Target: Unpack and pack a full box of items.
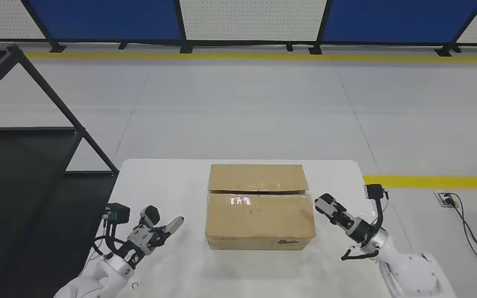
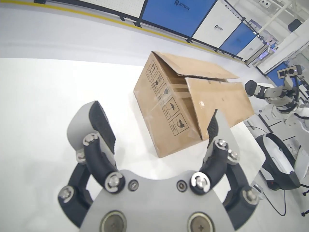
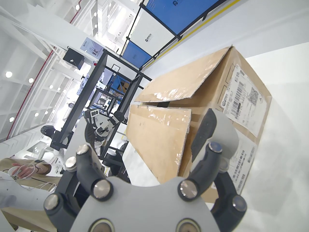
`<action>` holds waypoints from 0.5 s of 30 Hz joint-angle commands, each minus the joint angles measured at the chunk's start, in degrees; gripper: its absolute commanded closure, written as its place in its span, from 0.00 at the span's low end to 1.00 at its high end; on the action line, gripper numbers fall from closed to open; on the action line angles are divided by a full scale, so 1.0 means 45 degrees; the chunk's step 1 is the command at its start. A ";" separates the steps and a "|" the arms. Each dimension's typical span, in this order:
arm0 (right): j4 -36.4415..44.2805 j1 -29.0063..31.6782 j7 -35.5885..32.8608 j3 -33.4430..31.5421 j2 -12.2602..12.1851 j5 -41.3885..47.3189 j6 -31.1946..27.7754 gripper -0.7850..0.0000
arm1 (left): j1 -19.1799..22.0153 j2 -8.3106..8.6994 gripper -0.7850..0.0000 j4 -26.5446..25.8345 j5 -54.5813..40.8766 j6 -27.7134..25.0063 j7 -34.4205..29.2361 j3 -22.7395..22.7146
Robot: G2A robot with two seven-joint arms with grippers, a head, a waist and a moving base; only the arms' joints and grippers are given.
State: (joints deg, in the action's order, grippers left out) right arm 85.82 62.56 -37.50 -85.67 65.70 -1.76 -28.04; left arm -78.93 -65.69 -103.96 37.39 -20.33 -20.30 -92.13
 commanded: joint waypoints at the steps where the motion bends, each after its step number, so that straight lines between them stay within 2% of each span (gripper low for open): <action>1: -0.0265 -0.0220 -0.0120 0.0116 -0.0002 0.0048 -0.0112 0.00 | -0.0010 0.0000 0.00 0.0043 -0.0221 0.0015 -0.0109 0.0062; 4: -0.0654 -0.0524 -0.0338 0.0305 -0.0005 0.0183 -0.0228 0.00 | -0.0065 0.0014 0.00 0.0093 -0.0408 -0.0001 -0.0214 0.0051; 9: -0.1187 -0.0877 -0.1260 0.0475 -0.0018 0.1733 -0.0831 0.00 | -0.0137 0.0024 0.00 0.0124 -0.0395 0.0029 -0.0217 0.0031; 15: -0.1056 -0.0668 -0.2055 0.0134 -0.0130 0.3183 -0.1734 0.00 | -0.0137 0.0024 0.00 0.0124 -0.0395 0.0029 -0.0217 0.0031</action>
State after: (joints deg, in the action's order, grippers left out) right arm 80.76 59.30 -46.12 -84.80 65.20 11.52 -35.41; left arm -79.55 -65.58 -103.41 35.62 -20.20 -21.28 -91.99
